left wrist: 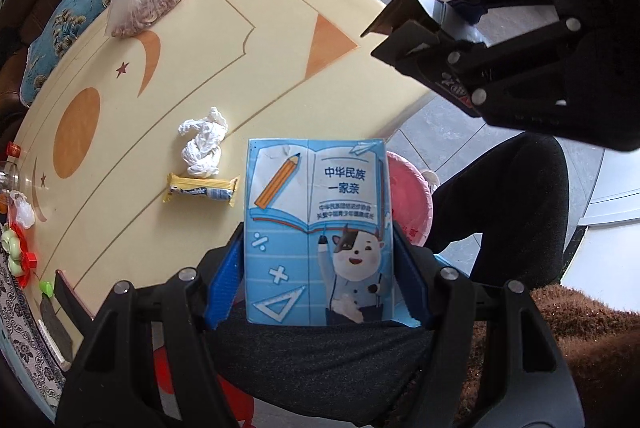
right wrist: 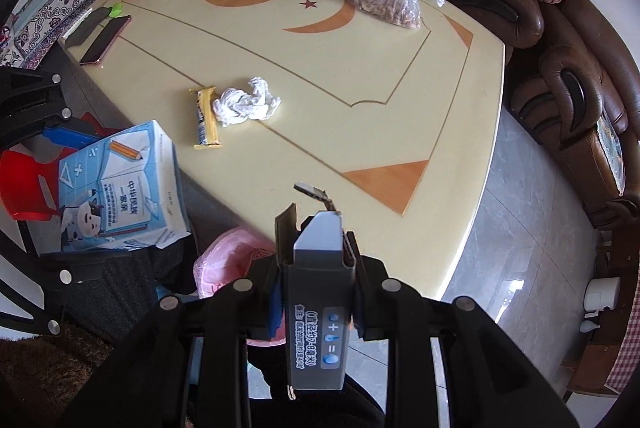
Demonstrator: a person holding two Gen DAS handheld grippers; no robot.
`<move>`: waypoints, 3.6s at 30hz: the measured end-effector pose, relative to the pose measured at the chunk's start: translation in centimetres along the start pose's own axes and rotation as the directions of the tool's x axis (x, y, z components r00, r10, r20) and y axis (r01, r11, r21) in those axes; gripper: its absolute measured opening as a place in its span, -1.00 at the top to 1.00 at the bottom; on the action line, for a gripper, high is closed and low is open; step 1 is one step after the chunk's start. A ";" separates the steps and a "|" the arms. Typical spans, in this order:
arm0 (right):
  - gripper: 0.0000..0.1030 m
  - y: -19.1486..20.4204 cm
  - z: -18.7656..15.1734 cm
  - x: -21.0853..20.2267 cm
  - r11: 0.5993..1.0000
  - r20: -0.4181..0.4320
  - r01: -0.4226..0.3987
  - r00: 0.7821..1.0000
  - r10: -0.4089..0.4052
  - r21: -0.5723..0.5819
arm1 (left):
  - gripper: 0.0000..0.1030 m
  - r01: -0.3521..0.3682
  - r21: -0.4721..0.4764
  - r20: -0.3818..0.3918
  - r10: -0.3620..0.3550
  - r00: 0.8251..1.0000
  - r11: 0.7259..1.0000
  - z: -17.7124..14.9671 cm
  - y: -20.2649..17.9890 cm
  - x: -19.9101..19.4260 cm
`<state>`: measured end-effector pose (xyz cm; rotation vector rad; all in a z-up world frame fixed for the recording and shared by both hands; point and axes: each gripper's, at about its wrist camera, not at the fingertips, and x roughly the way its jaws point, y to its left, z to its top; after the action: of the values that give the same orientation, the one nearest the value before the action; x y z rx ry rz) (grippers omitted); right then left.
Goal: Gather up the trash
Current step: 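Carry the milk carton in the left tool while the right tool carries the grey box to the bin, then open the left tool over the pink bin while the right tool releases the grey box, then move the left tool to the yellow snack wrapper while the right tool approaches the white tissue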
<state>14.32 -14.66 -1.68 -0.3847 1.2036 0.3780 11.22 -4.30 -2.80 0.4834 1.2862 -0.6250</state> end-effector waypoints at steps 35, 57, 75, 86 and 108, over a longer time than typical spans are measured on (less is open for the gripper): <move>0.50 4.1 -13.3 15.8 0.948 0.084 -0.132 0.990 0.112 0.289 | -0.29 0.051 -0.186 -0.066 -0.064 0.996 0.981 -7.7 -4.1 19.9; 0.49 3.1 -17.1 27.5 0.877 -0.023 -0.167 0.980 0.198 0.451 | -0.29 0.116 -0.337 -0.250 -0.208 0.946 0.934 -8.7 -3.1 31.9; 0.49 1.1 -17.4 30.7 0.834 -0.056 -0.191 0.965 0.256 0.518 | -0.37 0.148 -0.431 -0.290 -0.292 0.912 0.890 -7.3 -2.1 36.6; 0.31 2.0 -17.1 31.7 0.845 -0.077 -0.189 0.962 0.261 0.500 | -0.52 0.105 -0.436 -0.289 -0.249 0.924 0.894 -7.6 -1.3 36.3; -0.25 2.8 -16.9 29.2 0.871 -0.052 -0.165 0.976 0.213 0.463 | -0.52 0.011 -0.397 -0.295 -0.139 0.945 0.918 -8.5 -1.8 33.2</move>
<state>8.30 -18.03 -34.83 0.1278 1.3912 0.2320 9.08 -5.31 -37.07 0.2052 1.6997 -0.3442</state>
